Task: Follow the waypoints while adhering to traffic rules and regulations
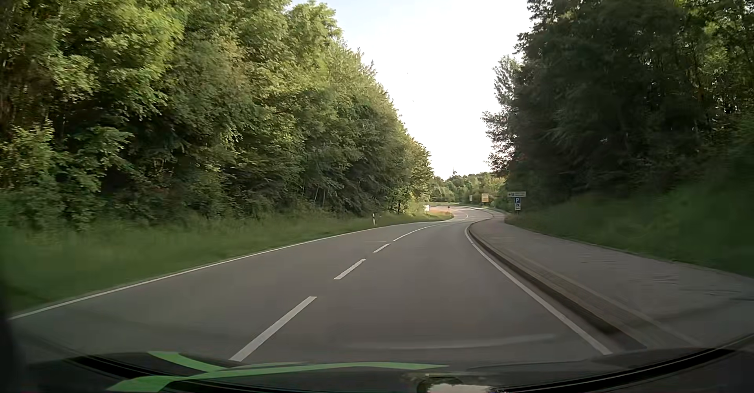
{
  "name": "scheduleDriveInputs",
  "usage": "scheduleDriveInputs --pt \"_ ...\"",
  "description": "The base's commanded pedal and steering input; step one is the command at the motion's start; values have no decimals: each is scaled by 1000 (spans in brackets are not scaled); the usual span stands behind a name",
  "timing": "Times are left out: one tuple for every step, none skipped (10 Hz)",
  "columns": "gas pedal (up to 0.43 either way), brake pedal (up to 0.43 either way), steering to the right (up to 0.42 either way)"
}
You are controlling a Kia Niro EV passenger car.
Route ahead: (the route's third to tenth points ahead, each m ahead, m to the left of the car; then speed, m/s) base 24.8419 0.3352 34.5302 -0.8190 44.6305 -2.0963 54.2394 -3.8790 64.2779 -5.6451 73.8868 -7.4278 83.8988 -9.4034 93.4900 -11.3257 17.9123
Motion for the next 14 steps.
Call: scheduleDriveInputs --pt "138 0 21" --pt "138 0 21" --pt "138 0 21" --pt "138 0 21" --pt "138 0 21" --pt "138 0 21" --pt "138 0 21" --pt "138 0 21" --pt "138 0 21" --pt "138 0 21" --pt "138 0 21" --pt "138 0 20" --pt "138 0 19" --pt "79 0 18"
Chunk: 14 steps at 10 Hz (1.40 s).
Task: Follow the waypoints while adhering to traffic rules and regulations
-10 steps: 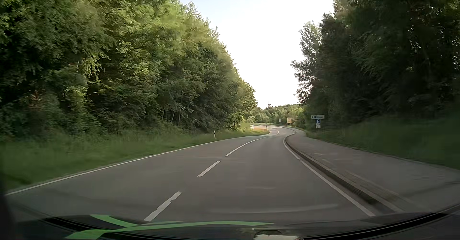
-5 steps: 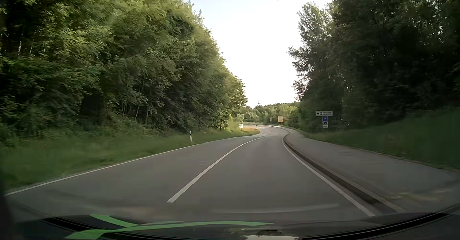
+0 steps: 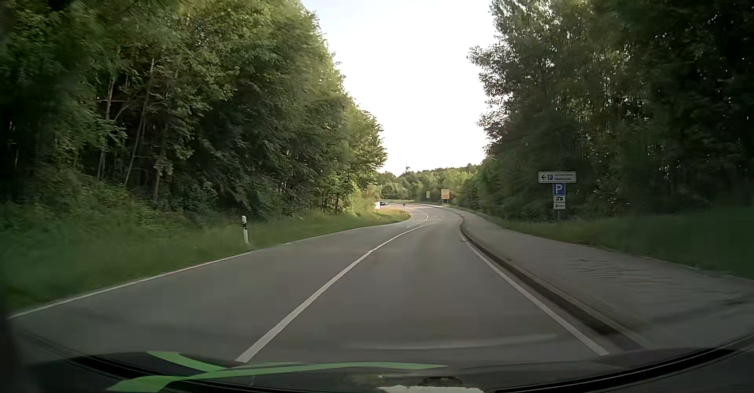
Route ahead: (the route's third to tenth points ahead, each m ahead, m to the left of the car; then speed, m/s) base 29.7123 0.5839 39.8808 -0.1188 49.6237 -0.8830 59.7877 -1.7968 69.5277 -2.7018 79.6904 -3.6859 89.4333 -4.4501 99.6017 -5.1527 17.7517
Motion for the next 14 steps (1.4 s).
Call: scheduleDriveInputs --pt "0 0 17" --pt "0 0 16" --pt "0 0 15" --pt "0 0 14" --pt "0 0 14" --pt "0 0 14" --pt "0 0 14" --pt "0 0 14" --pt "0 0 14" --pt "0 0 14" --pt "0 0 19" --pt "0 0 22" --pt "0 0 22" --pt "0 0 21"
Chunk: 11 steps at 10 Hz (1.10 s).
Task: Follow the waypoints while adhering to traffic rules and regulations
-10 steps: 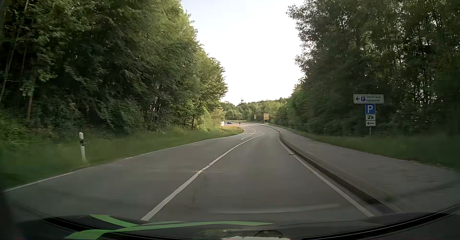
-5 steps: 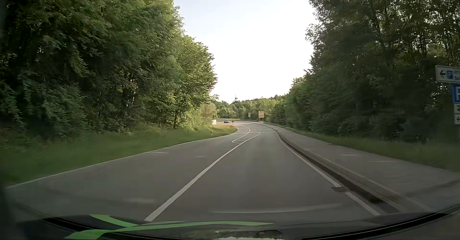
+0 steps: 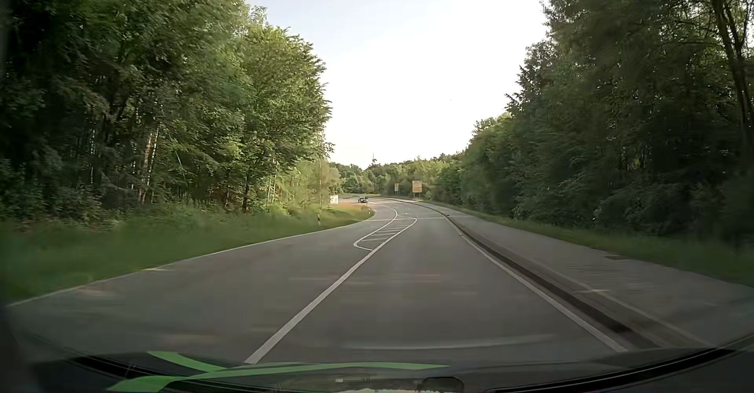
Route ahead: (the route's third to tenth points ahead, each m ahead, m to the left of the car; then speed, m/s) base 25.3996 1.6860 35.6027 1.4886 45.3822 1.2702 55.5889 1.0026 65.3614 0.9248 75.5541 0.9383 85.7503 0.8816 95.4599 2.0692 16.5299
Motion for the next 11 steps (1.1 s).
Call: scheduleDriveInputs --pt "0 0 18" --pt "0 0 17" --pt "0 0 16" --pt "8 0 15" --pt "20 0 15" --pt "20 0 14" --pt "39 0 11" --pt "47 0 6" --pt "59 0 5" --pt "67 0 5" --pt "67 0 5"
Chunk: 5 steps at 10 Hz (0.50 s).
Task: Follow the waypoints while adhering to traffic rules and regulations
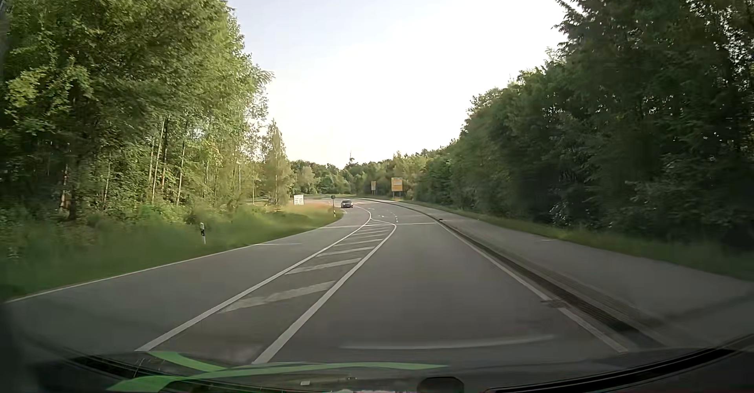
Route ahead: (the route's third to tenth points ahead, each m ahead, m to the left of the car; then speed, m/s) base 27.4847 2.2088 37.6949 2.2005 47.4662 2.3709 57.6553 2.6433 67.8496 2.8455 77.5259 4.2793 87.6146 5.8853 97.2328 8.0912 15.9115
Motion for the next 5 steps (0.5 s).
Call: scheduleDriveInputs --pt "67 0 5" --pt "67 0 5" --pt "79 0 5" --pt "79 0 5" --pt "79 0 5"
